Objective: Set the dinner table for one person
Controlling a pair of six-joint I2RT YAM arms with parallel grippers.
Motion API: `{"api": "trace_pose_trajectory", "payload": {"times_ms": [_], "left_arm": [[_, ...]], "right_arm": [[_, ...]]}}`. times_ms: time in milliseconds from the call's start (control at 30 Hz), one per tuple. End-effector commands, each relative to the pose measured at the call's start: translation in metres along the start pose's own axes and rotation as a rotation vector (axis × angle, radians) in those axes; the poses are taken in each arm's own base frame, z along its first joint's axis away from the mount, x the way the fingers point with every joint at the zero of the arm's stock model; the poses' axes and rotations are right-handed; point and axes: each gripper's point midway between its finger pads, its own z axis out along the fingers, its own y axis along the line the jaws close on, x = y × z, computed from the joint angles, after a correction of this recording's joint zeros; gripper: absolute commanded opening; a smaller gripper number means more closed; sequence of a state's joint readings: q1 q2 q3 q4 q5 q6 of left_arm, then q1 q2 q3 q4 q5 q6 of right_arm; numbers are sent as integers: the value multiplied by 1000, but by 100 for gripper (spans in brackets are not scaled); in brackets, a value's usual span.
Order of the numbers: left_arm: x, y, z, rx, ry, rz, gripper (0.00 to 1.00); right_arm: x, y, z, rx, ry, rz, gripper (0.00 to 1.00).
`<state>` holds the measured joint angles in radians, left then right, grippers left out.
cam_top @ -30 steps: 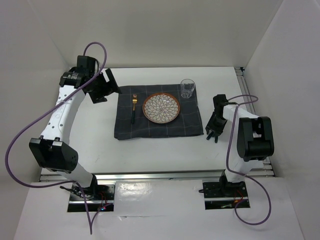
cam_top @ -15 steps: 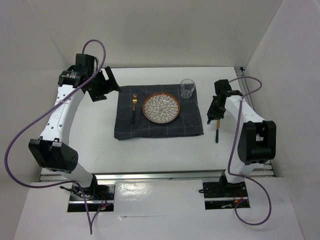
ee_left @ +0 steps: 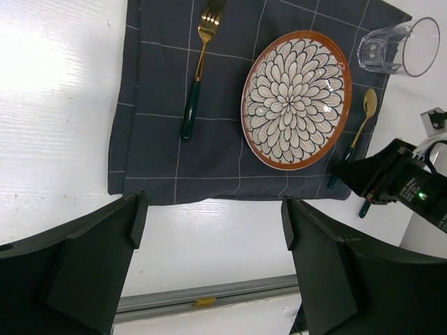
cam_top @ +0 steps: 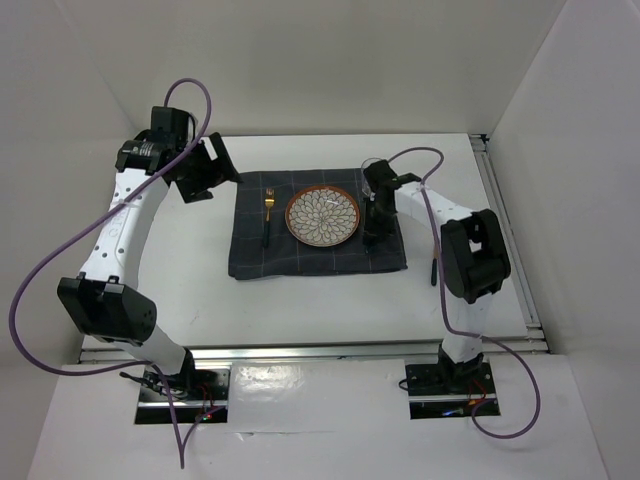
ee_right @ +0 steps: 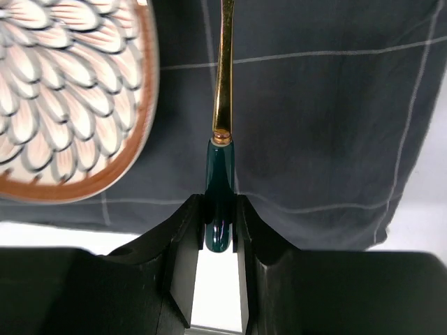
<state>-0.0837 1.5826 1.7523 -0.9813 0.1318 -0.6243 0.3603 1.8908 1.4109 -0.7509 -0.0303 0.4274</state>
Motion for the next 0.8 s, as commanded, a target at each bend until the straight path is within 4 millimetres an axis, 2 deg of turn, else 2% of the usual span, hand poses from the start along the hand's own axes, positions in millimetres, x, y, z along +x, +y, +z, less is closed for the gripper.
{"api": "trace_pose_trajectory", "payload": {"times_ms": [0,133,233,267,300,333,367,467,533,567,600,633,667,733,767], "left_arm": [[-8,-7,-16,22,-46,36,96],[-6,-5,-14,17,-39,44,96],[-6,-1,-16,13,-43,37,96],[-6,-1,-16,13,-43,37,96],[-6,-1,-16,13,-43,37,96],[-6,-1,-16,13,-43,37,96],[-6,-1,-16,13,-43,37,96],[-4,1,-14,8,-35,35,96],[-4,1,-14,8,-35,35,96],[-4,1,-14,8,-35,35,96],[-4,1,-14,8,-35,35,96],[-4,1,-14,8,-35,35,96],[-4,1,-14,8,-35,35,96],[-4,1,-14,8,-35,35,96],[-4,1,-14,8,-35,35,96]], "right_arm": [[-9,3,1,-5,-19,18,0],[-8,-2,13,38,-20,10,4],[-9,0,16,65,-32,-10,26],[-13,0,14,72,-48,-19,43],[-16,2,8,68,-56,-19,52],[-15,-1,7,82,-51,-19,56],[-21,0,2,82,-75,-19,58],[-30,-13,-17,115,-117,3,58],[-40,-39,-37,137,-157,75,58],[-32,-54,-37,154,-144,111,58],[-34,-78,-42,175,-151,180,58],[-33,-91,-53,188,-176,208,59],[-18,-109,-48,229,-148,244,64],[-9,-144,-55,274,-149,324,74],[-2,-152,-50,267,-127,341,76]]}}
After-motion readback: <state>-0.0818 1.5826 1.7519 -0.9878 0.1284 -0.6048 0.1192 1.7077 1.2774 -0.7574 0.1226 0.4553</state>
